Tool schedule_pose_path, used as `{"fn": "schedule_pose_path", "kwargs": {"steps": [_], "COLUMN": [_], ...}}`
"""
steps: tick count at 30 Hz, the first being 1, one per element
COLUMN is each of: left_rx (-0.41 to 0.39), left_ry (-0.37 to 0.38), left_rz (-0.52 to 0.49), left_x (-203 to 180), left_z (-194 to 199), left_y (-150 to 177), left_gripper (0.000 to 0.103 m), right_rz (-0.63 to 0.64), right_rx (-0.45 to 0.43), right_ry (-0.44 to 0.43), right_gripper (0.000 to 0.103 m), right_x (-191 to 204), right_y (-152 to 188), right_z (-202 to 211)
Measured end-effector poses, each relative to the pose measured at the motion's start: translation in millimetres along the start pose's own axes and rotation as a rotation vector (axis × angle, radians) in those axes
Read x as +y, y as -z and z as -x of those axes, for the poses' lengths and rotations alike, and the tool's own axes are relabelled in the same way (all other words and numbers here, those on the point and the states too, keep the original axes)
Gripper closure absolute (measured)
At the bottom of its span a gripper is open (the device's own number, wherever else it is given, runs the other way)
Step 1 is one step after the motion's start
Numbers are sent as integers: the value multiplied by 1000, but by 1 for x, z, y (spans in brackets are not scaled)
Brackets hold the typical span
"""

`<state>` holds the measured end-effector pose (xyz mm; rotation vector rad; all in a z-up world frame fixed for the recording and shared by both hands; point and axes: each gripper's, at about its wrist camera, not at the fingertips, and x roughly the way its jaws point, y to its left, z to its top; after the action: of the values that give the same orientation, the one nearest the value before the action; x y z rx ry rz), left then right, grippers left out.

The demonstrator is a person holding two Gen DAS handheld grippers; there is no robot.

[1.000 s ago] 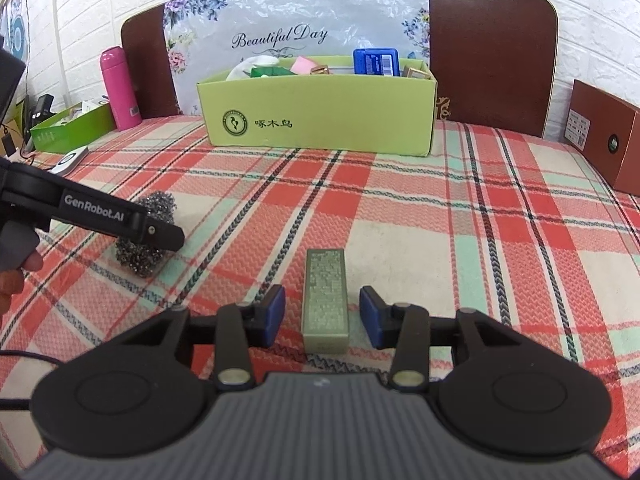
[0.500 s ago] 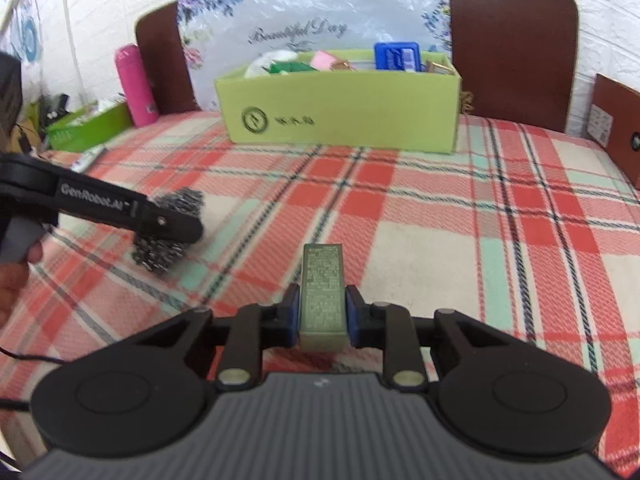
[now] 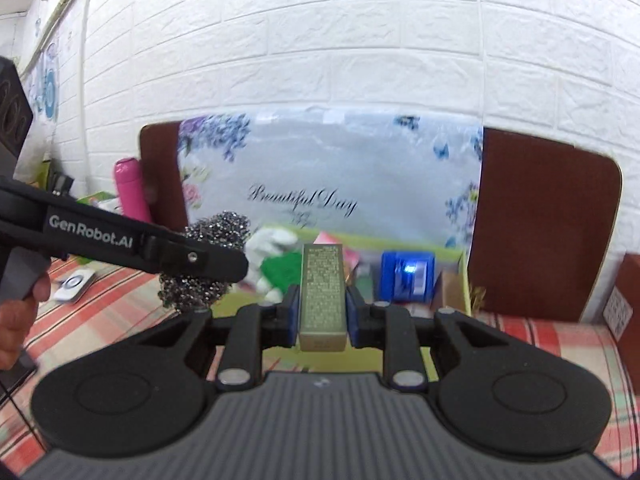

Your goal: Organize objects

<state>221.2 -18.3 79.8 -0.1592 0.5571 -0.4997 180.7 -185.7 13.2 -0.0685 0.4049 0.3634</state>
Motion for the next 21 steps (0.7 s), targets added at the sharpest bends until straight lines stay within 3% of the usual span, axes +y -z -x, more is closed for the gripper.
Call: {"fn": "schedule_pose_path", "kwargs": {"steps": [6,9,10,11,12,13,16,21], "left_rx": [-3,-17,-32,-32,-27,-37,-55,-81], "left_ry": [-47,-90,-113,-155,-203,-226,-211,-226], "left_rz": [37,40,34,24,21,28,61,67], "left_x": [24,35,38,41,44,48,63,66], "left_z": [-59,-82,-87,-92,-95,-94,-86,-72], "left_y": [-28,-30,-28,-25,-21,-16,-2,6], "left_gripper": [60,53,38,16,11,9,9,9], "right_rz": [29,65,83,103,119,133,161,171], "right_rx": [-9,1,10,22,25,10,-59,-48], "right_ry": [54,61,55,55,70,87,98,119], "right_gripper": [81,80,71,60,34,18,0,0], "right_x": [-15,-18,-18,-17,-16,-15,-12,-7], "right_y": [-23,-21,-16,-11,-5,1,18,30], "right_z": [-61,-91,-101,-109,-112,-112,-100,-89]}}
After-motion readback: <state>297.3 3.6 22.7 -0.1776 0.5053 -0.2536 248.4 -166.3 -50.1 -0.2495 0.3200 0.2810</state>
